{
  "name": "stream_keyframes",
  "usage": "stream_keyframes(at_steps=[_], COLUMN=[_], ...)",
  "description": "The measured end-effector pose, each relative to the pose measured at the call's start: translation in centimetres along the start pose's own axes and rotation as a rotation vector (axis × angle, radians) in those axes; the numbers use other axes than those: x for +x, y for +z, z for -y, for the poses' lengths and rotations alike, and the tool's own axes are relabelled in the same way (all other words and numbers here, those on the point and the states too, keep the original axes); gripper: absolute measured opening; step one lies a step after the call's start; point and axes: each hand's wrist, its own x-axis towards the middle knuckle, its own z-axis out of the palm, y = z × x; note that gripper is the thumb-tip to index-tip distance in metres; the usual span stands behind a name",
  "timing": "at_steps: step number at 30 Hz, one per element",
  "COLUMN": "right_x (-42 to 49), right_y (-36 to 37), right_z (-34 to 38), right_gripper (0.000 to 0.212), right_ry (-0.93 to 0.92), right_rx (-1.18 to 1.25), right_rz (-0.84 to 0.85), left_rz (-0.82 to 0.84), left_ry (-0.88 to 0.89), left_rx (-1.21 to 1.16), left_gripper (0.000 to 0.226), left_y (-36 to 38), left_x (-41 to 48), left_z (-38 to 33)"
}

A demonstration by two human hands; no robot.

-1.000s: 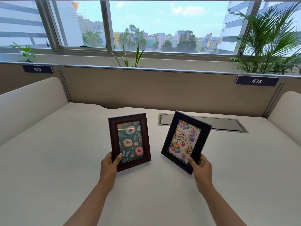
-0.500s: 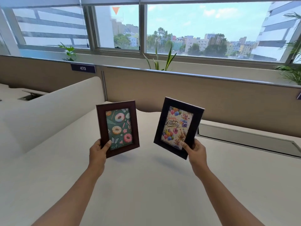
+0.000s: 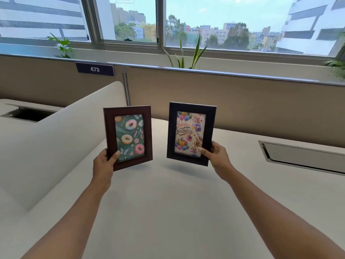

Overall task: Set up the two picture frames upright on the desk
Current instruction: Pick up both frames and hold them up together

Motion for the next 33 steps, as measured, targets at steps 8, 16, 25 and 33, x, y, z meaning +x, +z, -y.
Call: stream_keyframes(at_steps=[8,16,25,33], right_x=[5.3,8.5,10.1,10.5], right_y=[5.5,7.8,8.5,8.5], right_z=[-2.0,-4.0,-4.7,-4.1], right_gripper=[0.038,0.035,0.032,0.04], right_ry=[0.029,0.046,0.073,0.104], right_rx=[-0.003,0.014,0.063,0.062], right_rz=[-0.004,0.013,0.046,0.079], left_rz=[-0.007,0.001,0.005,-0.025], left_ry=[0.022,0.035,0.052,0.088], left_rx=[-0.045,-0.052,-0.06,-0.081], left_gripper=[0.037,0.035,0.036,0.035], left_y=[-0.5,-0.6,-0.8,-0.3], left_x=[5.7,7.9,8.5,7.7], left_z=[2.1,3.7,4.7,4.9])
